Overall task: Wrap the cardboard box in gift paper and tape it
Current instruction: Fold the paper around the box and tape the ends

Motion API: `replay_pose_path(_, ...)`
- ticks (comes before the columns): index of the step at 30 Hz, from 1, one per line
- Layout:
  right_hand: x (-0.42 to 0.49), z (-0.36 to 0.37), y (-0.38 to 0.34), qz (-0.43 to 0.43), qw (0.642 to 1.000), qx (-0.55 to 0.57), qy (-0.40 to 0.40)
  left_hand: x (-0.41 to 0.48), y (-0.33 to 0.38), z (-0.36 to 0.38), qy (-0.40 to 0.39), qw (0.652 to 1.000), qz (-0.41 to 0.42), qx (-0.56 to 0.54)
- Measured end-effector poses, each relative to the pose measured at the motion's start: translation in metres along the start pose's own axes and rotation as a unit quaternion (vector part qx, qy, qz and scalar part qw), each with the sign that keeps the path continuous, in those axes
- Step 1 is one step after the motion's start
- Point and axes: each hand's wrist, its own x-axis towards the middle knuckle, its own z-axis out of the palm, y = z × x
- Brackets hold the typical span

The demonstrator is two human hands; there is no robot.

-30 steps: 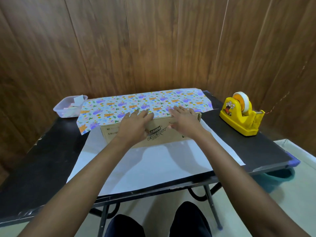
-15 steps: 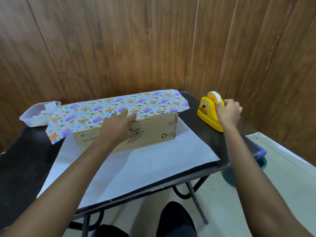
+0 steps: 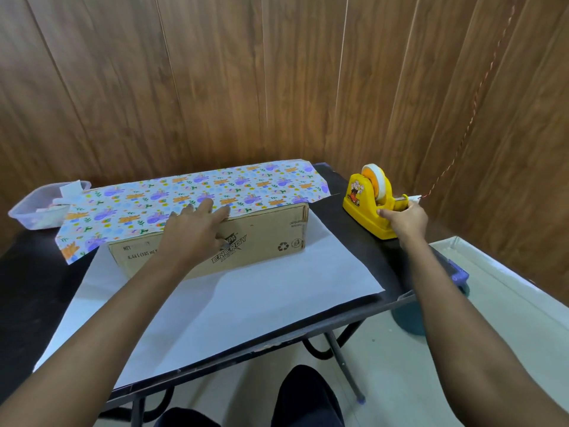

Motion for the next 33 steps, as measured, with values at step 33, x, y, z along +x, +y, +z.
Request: replay_pose_path(33,0.003,-0.023,-0.063,0.013,0.987,0.002,-0.162,-0.004,0.000,-0.001,0.004,1.000,-0.007,-0.019)
